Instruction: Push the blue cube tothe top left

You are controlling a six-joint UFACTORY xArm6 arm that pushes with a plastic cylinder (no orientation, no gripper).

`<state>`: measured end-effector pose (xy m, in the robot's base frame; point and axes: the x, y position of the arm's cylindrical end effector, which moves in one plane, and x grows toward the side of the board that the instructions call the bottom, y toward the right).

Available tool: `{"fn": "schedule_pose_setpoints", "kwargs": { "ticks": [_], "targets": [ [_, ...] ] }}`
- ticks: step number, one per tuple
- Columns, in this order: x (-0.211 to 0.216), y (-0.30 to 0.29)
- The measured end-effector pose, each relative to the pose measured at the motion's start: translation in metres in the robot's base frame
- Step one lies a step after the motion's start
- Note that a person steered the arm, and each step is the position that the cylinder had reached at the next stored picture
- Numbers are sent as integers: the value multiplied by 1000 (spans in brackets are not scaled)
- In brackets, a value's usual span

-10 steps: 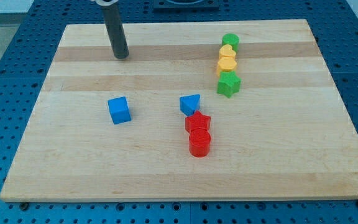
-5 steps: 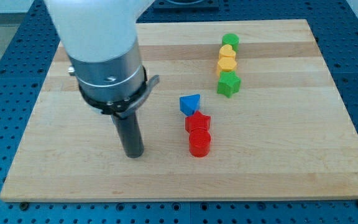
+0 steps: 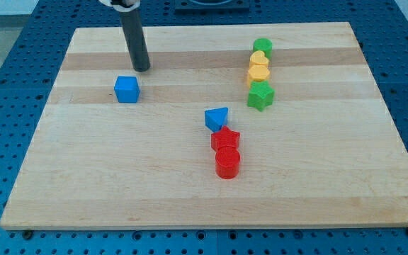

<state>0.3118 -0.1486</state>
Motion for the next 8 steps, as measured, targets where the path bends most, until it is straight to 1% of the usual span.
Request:
{"fn": "schedule_pose_setpoints", "kwargs": {
  "ticks": [1, 2, 3, 4, 5, 7, 8],
  "targets": [
    [32, 16],
    [102, 57],
    [149, 67],
    [182, 43],
    [147, 33],
    [9, 29],
    [-1, 35]
  ]
}}
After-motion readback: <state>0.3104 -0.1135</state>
